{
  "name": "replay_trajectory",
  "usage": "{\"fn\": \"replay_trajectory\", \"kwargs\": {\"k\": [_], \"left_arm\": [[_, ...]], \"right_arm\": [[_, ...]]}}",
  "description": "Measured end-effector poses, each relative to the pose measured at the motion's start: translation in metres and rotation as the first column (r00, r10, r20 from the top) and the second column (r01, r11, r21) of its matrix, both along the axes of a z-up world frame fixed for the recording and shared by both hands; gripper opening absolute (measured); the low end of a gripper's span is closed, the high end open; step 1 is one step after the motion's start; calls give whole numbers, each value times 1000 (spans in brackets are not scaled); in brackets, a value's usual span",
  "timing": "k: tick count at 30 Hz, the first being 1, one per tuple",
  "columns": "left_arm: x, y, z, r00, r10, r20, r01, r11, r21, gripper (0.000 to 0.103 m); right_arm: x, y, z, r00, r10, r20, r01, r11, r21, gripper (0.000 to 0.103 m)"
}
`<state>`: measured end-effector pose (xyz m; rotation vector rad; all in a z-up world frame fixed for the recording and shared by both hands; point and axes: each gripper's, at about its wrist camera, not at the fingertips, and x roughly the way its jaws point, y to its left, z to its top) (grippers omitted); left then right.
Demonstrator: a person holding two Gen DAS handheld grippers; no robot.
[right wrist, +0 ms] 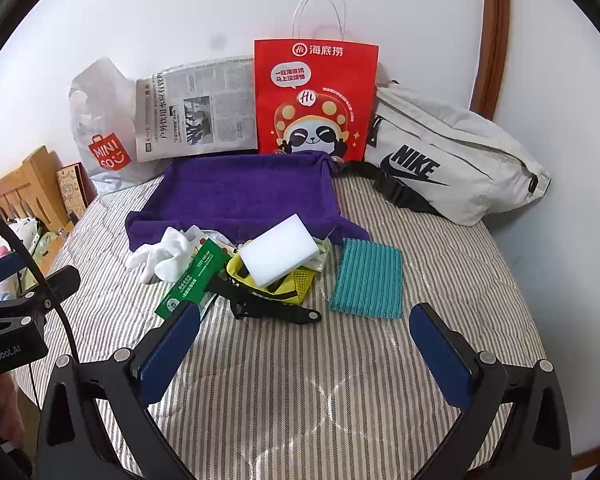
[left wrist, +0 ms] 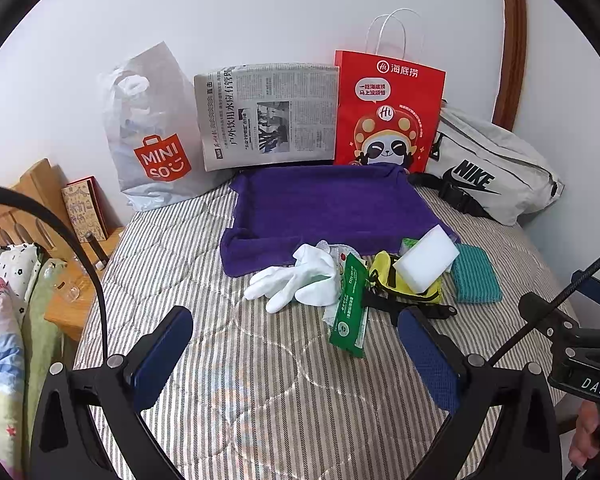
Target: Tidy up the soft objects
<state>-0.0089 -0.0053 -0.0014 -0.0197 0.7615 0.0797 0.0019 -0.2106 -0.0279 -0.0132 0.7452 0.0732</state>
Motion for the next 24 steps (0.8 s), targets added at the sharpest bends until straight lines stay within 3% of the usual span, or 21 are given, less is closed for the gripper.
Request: {"fn": "replay_trajectory", "kwargs": {"k": [24], "left_arm": [[-2,-4,2,1000,-1,-1,1,1000,8,103]], "right_arm": [[-2,3,0,1000,6,-4,-6,1000,-4,103]]}}
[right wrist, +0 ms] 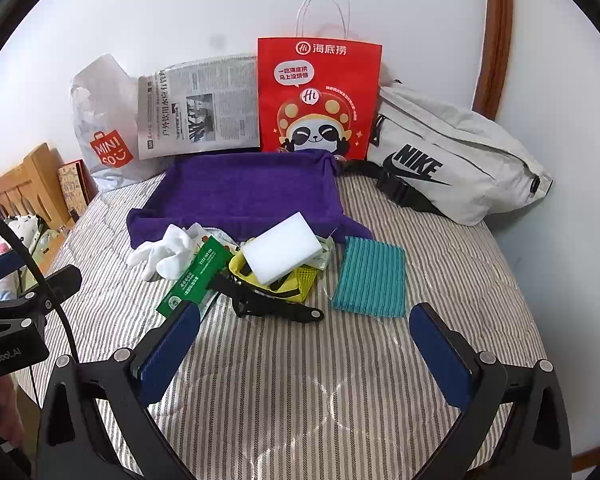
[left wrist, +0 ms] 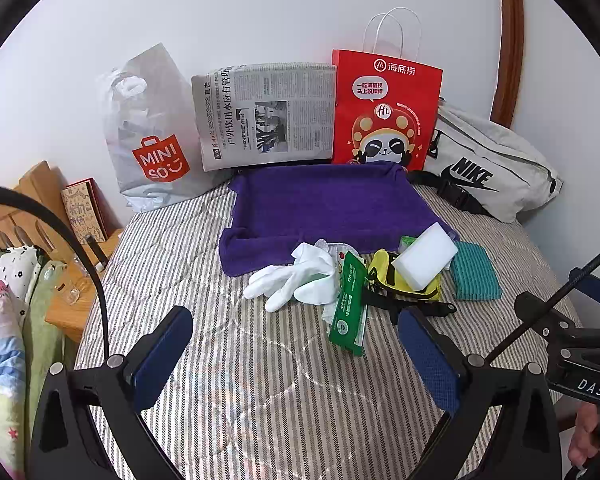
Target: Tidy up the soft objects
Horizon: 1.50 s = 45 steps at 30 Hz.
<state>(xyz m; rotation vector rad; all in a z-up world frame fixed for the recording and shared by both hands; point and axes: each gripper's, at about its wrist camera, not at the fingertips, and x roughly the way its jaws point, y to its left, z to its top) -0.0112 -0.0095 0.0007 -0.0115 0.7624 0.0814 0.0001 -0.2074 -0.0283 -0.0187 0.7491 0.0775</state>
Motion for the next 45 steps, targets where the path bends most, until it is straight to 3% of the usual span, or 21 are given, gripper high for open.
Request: {"fn": "replay_trajectory", "kwargs": {"k": [13,23,32,45], "left_arm": [[-1,0,0,1000,0,-1,0,1000,0,103],[17,27,-14,999,18,-44,-20,999,-44,103],[58,42,-61,991,-10,-134,1,998,-67,103],[126,24,-109,975,-115,-191,115,993,-11,103]], "right_arm": [[1,1,-1,1000,7,2,-7,1000,8,103],[11,-5,-9,1000,11,-10,-11,999,39,103],[30,-5,-38,997,22,-73,-20,999,27,103],[64,-19,-78,985,-21,-171,22,1000,7,103]]}}
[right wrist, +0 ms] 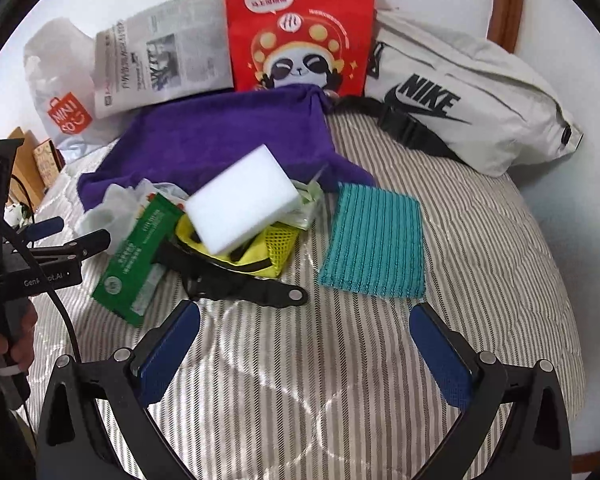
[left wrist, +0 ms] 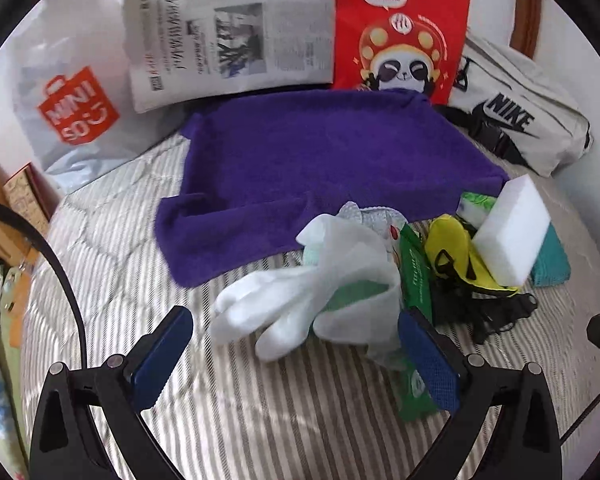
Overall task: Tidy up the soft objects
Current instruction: 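Grasp the white glove with the left gripper, then grasp the teal ribbed cloth with the right gripper while the left gripper holds the glove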
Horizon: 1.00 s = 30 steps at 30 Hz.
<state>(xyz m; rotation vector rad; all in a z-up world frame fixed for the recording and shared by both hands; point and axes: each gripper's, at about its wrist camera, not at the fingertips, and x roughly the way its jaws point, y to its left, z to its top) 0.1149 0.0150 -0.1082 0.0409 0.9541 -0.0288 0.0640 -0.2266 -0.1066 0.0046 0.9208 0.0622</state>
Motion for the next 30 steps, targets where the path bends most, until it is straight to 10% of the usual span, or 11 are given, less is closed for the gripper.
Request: {"fn": "replay_trajectory", "kwargs": {"k": [7,17,30], "left_arm": [[26,-4,-22,996,-86,-19,86,996,7,89],[27,3,-23,994,-108,0,107,993,-42,25],[-24,42,-5,998,-52,19,53,992,-113,22]], "right_arm": [[20,-4,-20,999,-12,-45,12,1000,-6,103],[33,-8,-32,998,-25,-59,23,999,-22,103],[24,-15,-23,999,-46,-27,45,998,-44,103]]}}
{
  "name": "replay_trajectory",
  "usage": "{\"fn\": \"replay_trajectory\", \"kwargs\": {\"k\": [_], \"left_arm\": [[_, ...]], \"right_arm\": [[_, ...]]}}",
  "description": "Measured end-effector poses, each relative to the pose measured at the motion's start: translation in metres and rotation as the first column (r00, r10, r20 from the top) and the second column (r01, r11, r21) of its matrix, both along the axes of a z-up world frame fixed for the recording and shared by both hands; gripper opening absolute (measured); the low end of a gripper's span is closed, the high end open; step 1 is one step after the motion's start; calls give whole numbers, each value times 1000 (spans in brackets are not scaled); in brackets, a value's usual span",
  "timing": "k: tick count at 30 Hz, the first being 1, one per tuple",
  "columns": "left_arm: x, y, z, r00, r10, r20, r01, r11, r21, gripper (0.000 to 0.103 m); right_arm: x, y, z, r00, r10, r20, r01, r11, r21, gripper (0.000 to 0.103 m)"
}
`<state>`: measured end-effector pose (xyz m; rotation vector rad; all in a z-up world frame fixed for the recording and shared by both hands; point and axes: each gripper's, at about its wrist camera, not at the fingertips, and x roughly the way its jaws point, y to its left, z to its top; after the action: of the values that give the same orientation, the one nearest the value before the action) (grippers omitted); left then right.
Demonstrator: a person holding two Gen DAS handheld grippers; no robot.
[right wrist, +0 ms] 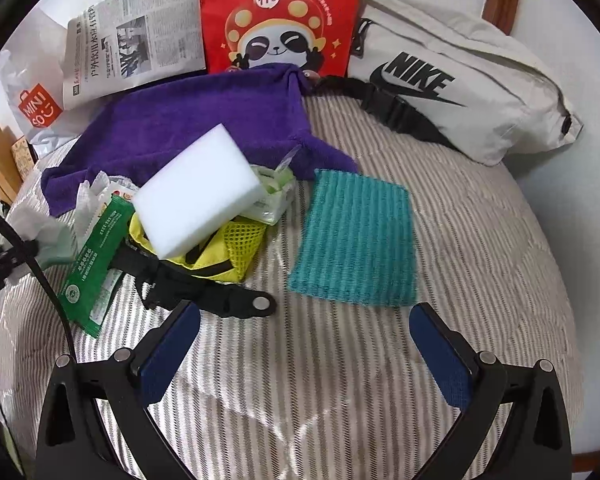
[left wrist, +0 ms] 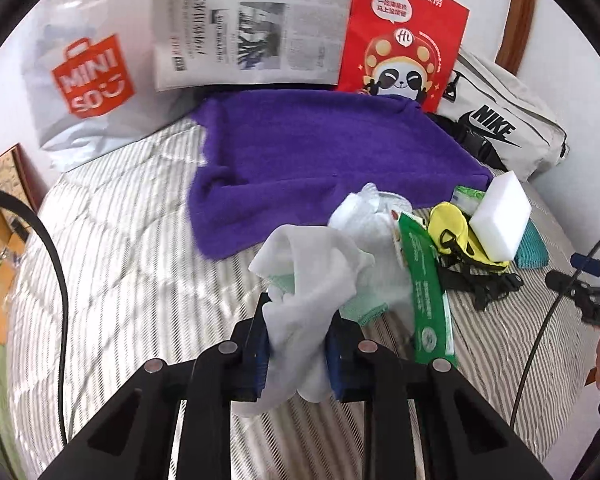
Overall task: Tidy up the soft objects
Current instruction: 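Grasp the teal ribbed cloth with the right gripper while the left gripper holds the glove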
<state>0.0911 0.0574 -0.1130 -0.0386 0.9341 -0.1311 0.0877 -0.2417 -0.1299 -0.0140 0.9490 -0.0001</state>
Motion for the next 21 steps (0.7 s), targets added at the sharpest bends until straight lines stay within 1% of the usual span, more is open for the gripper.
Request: {"fn": "replay_trajectory", "kwargs": {"k": [2,3,5,8,10,12,14,17,18,21], "left_arm": [[-7,5,0,1000,-2,-6,2,1000,0,22],[-8,7,-1,1000,11,-7,-11,1000,2,22],[-9,8,-9,1000,17,-26,-17,1000,4,22],[-9,6,-14,1000,19,-12,-19,1000,6,23],[-7,1,-16,1000,20,-2,-20,999,29,23],[-7,-2,-19,1000,11,-4,-10,999,36,23],[-7,-4,-21,1000,7,-5,-7,999,35,23],[-6,-6,-22,1000,5,3,-5,999,39,23],[-6,-7,-22,1000,4,4,-5,999,36,25],[-6,-5,-23,1000,15,4,-15,1000,23,25]], "right_arm": [[-1,-6,2,1000,-19,11,19,1000,-4,103],[-1,-9,1,1000,-27,13,27,1000,-1,103],[2,-17,-1,999,-45,11,45,999,17,103],[9,-30,-6,998,-68,-2,68,997,44,103],[15,-36,-8,997,-80,5,79,996,45,103],[22,-40,-9,996,-88,13,87,995,47,103],[34,-45,-14,996,-94,7,93,993,73,103],[49,-47,-25,994,-102,-27,104,988,115,103],[52,-47,-27,994,-103,-31,106,988,115,103],[62,-41,-32,995,-98,-32,101,991,88,103]]}}
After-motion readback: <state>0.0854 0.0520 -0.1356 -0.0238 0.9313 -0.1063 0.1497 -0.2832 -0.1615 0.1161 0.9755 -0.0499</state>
